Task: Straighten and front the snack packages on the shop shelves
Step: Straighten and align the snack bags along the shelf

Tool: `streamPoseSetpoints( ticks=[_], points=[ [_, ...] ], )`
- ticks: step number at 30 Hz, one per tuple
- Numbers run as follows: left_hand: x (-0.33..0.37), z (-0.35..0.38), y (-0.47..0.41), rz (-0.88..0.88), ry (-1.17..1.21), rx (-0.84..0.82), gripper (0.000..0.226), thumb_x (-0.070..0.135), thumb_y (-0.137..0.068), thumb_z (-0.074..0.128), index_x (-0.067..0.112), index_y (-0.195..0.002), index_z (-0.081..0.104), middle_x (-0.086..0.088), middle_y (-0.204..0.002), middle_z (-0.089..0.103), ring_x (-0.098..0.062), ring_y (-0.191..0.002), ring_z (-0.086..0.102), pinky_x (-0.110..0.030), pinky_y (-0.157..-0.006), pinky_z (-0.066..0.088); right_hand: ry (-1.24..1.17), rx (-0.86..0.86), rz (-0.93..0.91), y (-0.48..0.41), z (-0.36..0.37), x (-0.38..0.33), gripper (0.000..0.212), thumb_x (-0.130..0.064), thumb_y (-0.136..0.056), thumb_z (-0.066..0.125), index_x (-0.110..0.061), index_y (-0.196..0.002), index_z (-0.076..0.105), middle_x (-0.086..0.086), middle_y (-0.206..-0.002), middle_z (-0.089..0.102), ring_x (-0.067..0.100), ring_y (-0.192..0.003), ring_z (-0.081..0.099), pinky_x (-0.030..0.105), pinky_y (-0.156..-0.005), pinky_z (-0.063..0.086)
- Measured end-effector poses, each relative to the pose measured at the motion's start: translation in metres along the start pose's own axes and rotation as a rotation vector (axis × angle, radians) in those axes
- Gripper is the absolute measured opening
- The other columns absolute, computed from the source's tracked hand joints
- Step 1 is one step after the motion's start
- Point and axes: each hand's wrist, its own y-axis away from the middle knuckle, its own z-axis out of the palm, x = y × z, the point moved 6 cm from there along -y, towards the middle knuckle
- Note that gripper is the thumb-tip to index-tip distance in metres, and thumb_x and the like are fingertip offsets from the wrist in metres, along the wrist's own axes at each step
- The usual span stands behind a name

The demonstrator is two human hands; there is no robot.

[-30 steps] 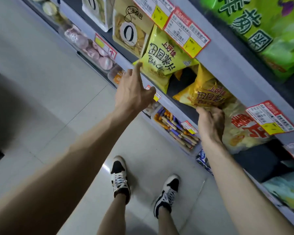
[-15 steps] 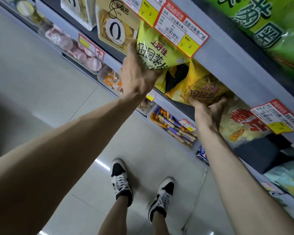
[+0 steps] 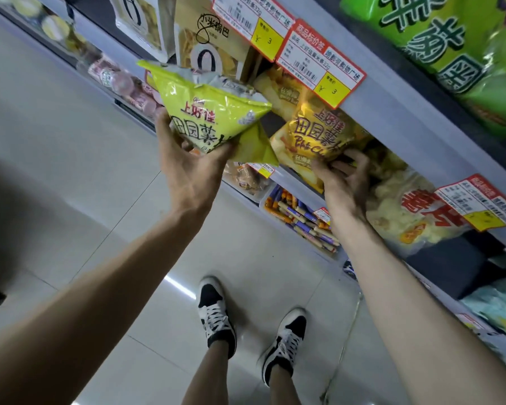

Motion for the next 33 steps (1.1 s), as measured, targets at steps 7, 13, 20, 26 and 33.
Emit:
streamPoseSetpoints(
  ticks=[7,13,20,26,33],
  points=[
    [-0.017,-0.037,0.011,0.024,-0.190,-0.055,0.079,0.018,-0.069,0.092,0.014,-0.135,0.049,-0.003,-0.121,0.068,-0.020,-0.112,0.066,-0.055,-0.100,0.052,-0.082,0.024,-0.032,0.012,0.030,-0.003,0.060,-0.014,-0.084,0.086,-0.015,-0.133,0.052,0.003,-0.122,0.069,0.003,-0.105,0.068,0.012,-0.072,0.055],
    [-0.020,-0.031,0.026,0.045,-0.274,-0.185,0.083,0.024,-0.066,0.093,0.017,-0.137,0.050,0.004,-0.120,0.069,-0.017,-0.112,0.066,-0.045,-0.100,0.053,-0.075,-0.050,-0.082,0.008,0.046,0.001,0.058,-0.014,-0.080,0.088,-0.014,-0.127,0.054,0.008,-0.122,0.067,0.013,-0.114,0.068,0.035,-0.091,0.062],
    [-0.008,0.007,0.056,0.047,-0.329,-0.301,0.087,0.029,-0.067,0.091,0.015,-0.141,0.048,0.022,-0.117,0.065,0.011,-0.107,0.061,-0.003,-0.082,0.042,-0.171,-0.108,-0.029,0.006,0.031,0.006,0.022,-0.015,-0.092,0.072,-0.014,-0.113,0.067,-0.004,-0.108,0.074,0.005,-0.102,0.070,0.021,-0.083,0.054],
    [0.011,0.079,0.097,0.128,-0.429,-0.417,0.090,0.040,-0.065,0.090,0.025,-0.142,0.045,0.010,-0.118,0.065,-0.016,-0.106,0.063,-0.033,-0.080,0.050,-0.118,0.078,0.100,0.041,-0.056,0.050,0.026,-0.023,-0.086,0.052,-0.035,-0.095,0.074,0.005,-0.098,0.076,0.038,-0.093,0.074,0.058,-0.080,0.063],
    [0.032,0.169,0.114,0.217,-0.560,-0.283,0.088,0.051,-0.068,0.084,0.020,-0.141,0.047,-0.002,-0.121,0.069,-0.033,-0.111,0.062,-0.045,-0.086,0.050,-0.108,0.076,-0.101,0.071,-0.091,0.043,0.026,-0.011,-0.094,0.056,-0.010,-0.117,0.067,-0.016,-0.105,0.073,0.005,-0.102,0.066,0.025,-0.082,0.050]
  ],
)
